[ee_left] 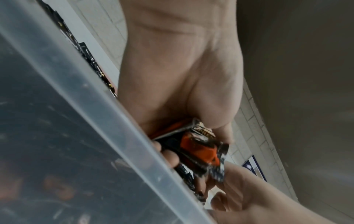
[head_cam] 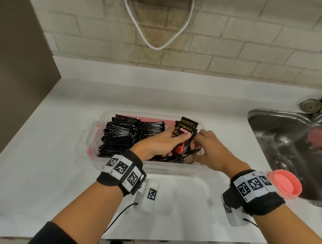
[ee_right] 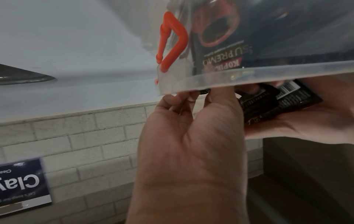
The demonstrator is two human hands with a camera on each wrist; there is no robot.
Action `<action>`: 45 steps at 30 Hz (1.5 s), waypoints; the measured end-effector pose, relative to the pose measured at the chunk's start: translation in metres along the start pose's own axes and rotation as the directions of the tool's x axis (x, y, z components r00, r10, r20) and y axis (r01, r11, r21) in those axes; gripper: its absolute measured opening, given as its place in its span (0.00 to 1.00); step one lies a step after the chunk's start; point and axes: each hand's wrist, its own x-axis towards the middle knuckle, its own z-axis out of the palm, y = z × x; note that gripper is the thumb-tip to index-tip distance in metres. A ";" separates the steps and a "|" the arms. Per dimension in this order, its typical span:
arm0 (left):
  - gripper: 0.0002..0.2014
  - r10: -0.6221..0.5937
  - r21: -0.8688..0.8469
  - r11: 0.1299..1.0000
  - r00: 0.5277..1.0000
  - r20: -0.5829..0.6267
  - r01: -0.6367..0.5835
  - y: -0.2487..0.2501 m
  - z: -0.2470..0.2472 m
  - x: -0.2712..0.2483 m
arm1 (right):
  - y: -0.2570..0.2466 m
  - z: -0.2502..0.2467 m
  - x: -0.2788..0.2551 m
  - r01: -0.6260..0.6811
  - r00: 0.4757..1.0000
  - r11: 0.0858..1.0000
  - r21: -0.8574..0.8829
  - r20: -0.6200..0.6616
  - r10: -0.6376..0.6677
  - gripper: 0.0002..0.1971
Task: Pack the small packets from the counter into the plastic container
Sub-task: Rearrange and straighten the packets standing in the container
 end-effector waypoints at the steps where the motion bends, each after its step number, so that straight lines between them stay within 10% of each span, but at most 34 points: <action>1: 0.19 0.000 -0.026 1.000 1.000 0.007 0.000 0.000 0.001 0.001 | -0.001 0.000 0.001 0.004 1.000 1.000 0.001 -0.005 -0.004 0.14; 27: 0.18 0.304 0.152 0.950 0.921 -0.243 -0.273 -0.004 0.021 0.000 | 0.004 0.005 -0.007 -0.120 0.984 0.979 0.163 -0.109 0.139 0.38; 45: 0.18 0.271 0.471 0.862 0.956 -0.117 -0.186 -0.021 0.016 0.000 | 0.010 0.002 -0.009 -0.088 0.994 0.980 0.180 -0.045 0.098 0.21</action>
